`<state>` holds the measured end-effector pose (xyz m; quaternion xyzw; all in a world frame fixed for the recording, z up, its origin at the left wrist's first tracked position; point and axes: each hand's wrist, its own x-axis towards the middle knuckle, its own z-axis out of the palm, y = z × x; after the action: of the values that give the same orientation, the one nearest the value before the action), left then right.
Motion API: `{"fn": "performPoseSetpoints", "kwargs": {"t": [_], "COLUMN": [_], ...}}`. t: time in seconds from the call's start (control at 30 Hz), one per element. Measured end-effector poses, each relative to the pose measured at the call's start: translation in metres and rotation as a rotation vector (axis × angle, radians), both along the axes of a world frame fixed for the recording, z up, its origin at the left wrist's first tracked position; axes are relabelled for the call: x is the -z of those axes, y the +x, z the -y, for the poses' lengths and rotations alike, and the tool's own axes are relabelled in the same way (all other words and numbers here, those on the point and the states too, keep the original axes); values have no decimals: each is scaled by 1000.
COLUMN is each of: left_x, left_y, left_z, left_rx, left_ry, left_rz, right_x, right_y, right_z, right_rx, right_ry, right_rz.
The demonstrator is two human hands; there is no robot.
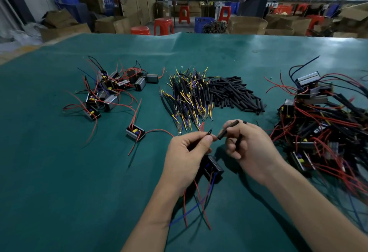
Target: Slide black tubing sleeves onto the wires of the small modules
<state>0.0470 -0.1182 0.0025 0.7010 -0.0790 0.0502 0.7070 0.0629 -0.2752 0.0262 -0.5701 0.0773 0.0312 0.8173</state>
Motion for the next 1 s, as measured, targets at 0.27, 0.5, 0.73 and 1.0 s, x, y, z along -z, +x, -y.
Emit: {"fn": "performPoseSetpoints", "kwargs": {"t": [0.27, 0.5, 0.73, 1.0], "left_x": [0, -1, -1, -1], "left_y": [-4, -6, -6, -6], "left_z": [1, 2, 0, 1], "left_rx": [80, 78, 64, 72], "left_ry": [19, 15, 42, 33], "left_rz": [-13, -37, -26, -42], "right_x": [-6, -7, -2, -13], "right_y": [-6, -7, -6, -7], "right_z": [5, 6, 6, 13], "right_rx": [94, 172, 155, 219], "right_ry": [-133, -365, -570, -393], "right_rz": [235, 437, 511, 513]}}
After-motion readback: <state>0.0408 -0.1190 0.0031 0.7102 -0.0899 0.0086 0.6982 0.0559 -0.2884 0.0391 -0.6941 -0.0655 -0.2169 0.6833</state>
